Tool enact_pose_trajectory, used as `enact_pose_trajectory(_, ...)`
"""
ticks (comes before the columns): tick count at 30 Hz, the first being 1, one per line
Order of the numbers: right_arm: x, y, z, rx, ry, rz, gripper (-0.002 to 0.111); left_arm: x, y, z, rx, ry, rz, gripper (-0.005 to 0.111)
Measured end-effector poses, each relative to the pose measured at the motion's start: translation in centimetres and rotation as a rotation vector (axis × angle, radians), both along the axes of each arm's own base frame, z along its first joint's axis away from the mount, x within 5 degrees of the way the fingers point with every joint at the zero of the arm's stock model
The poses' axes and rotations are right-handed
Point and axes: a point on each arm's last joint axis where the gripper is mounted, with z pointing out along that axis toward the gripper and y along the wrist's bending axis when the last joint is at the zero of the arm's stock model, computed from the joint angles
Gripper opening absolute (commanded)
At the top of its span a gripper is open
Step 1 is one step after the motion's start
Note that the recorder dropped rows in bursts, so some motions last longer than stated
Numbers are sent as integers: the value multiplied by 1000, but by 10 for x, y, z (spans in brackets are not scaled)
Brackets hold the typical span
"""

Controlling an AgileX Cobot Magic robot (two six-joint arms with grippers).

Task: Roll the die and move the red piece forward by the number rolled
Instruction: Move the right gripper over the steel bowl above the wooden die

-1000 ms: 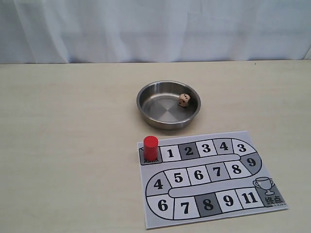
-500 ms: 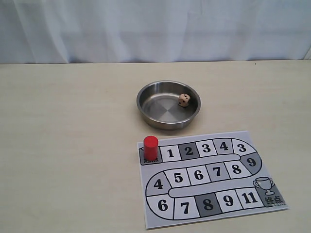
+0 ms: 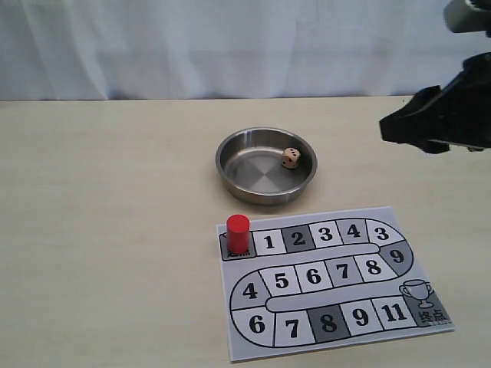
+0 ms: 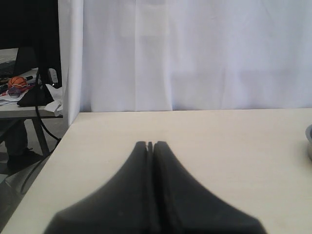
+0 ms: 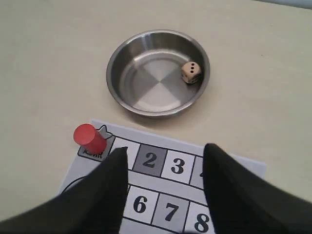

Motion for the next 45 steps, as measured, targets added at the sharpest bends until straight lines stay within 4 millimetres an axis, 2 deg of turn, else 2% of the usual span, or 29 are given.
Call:
enact_pose_trajectory(10,39,64,-10,-84,72,21,46,0,0,0,0,0,0,0)
enact_pose_trajectory(16,67,100,-20,-78,109,-1,46,0,0,0,0,0,0,0)
enact_pose_trajectory(19,81,111,-27,-45,143,-35,46,0,0,0,0,0,0,0)
enact_pose_trajectory(29,109,129,-61,24,186,-108,46,0,0,0,0,0,0,0)
enact_pose_trajectory(35,125,134,-67,125,248,-243,46,0,0,0,0,0,0,0)
enact_pose_trajectory(42,147,133,-77,127,328,-333,47,0,0,0,0,0,0,0)
enact_pose_trajectory(45,158,133,-86,138,352,-373,55,0,0,0,0,0,0,0)
